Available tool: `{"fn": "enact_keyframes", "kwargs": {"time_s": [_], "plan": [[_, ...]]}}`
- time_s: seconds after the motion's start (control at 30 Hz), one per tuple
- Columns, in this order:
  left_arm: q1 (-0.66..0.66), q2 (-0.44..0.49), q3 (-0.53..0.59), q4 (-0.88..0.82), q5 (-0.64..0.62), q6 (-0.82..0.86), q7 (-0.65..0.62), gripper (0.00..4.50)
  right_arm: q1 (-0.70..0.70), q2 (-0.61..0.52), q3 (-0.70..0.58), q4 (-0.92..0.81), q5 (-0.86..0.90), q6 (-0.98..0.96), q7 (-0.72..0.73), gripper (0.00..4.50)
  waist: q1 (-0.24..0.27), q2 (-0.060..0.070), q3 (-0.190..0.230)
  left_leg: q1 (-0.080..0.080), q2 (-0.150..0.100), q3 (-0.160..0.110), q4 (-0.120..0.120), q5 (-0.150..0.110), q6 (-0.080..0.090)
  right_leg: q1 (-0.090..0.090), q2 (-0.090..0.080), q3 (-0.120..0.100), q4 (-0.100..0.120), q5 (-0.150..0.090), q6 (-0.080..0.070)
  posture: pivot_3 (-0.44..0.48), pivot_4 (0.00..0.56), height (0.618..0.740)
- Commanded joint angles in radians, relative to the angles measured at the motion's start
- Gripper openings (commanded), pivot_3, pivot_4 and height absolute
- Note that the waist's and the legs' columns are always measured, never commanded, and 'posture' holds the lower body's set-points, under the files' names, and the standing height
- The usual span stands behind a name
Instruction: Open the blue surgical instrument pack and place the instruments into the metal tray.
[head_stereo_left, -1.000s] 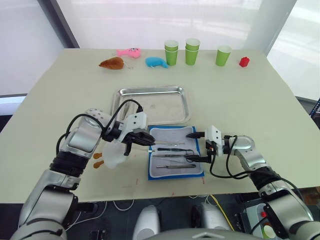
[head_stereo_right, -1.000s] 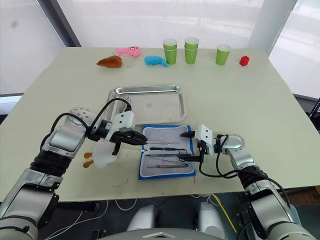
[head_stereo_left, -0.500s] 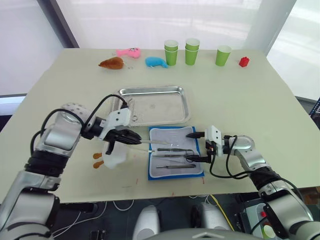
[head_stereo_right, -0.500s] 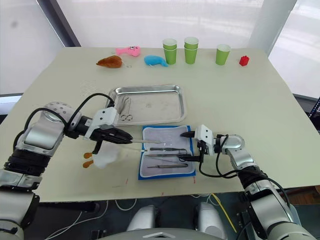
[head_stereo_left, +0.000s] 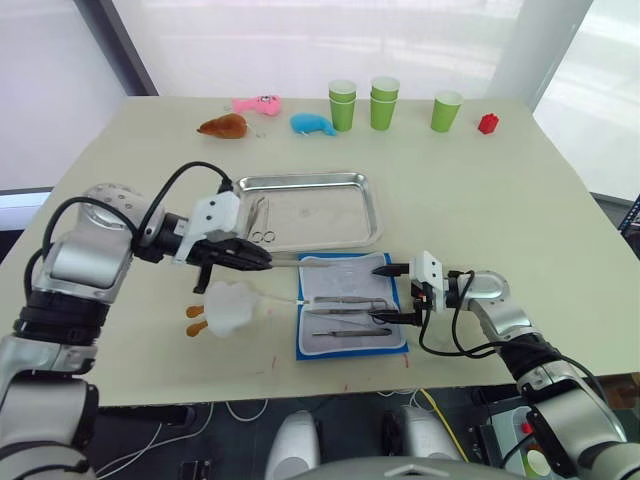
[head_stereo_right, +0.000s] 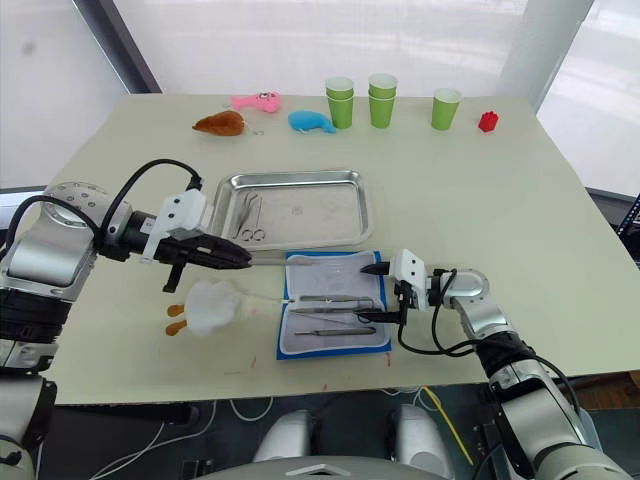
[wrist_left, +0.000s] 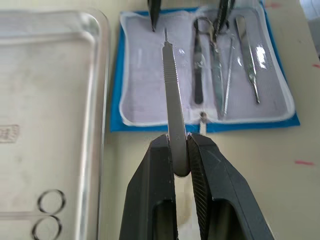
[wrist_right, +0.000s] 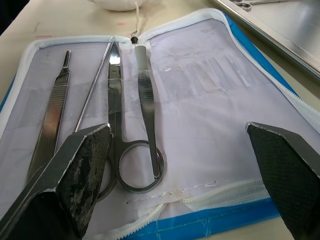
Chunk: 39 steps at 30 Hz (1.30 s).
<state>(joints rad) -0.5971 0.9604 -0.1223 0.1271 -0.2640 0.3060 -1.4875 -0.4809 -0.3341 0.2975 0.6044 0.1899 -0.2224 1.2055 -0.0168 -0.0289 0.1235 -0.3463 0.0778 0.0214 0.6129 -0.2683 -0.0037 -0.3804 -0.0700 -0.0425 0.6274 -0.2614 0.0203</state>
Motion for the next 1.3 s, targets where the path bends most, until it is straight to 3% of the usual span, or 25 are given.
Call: {"fn": "enact_keyframes", "kwargs": {"time_s": [0.03,0.3,0.6,0.97,1.3], "plan": [[-0.021,-0.068,0.071,-0.045,-0.027,0.091,0.163,0.04,0.096,-0.024,0.087,0.179,-0.152,0.085,-0.045,4.50,0.000,-0.001,0.001,0.000,0.000,0.000,0.000,0.001,0.002,0.000,0.000,0.000,0.000,0.000,0.000,0.000,0.150,0.740],[-0.031,-0.354,0.194,-0.143,-0.001,0.306,0.708,0.04,0.095,-0.026,0.088,0.181,-0.153,0.082,-0.045,4.50,-0.001,-0.003,0.001,0.001,-0.003,0.000,0.000,0.002,0.003,0.002,0.008,0.000,0.000,0.001,0.001,0.000,0.150,0.740],[0.000,-0.573,0.226,-0.220,0.143,0.483,1.199,0.04,0.094,-0.028,0.087,0.184,-0.154,0.078,-0.045,4.50,0.000,-0.003,0.001,0.002,-0.004,0.000,0.000,0.002,0.002,0.003,0.009,0.001,0.000,0.005,0.005,0.000,0.150,0.740],[0.006,-0.772,0.245,-0.201,0.198,0.605,1.482,0.04,0.092,-0.026,0.089,0.184,-0.155,0.077,-0.045,4.50,0.001,-0.004,0.001,0.001,-0.004,0.000,0.000,0.002,0.002,0.003,0.010,0.000,0.000,0.006,0.005,0.000,0.150,0.740],[0.002,-0.866,0.300,-0.135,0.195,0.622,1.594,0.04,0.094,-0.023,0.090,0.181,-0.155,0.077,-0.048,4.50,0.001,-0.004,0.001,0.001,-0.005,0.000,0.001,0.002,0.002,0.004,0.010,0.000,0.000,0.006,0.005,0.000,0.150,0.740]]}}
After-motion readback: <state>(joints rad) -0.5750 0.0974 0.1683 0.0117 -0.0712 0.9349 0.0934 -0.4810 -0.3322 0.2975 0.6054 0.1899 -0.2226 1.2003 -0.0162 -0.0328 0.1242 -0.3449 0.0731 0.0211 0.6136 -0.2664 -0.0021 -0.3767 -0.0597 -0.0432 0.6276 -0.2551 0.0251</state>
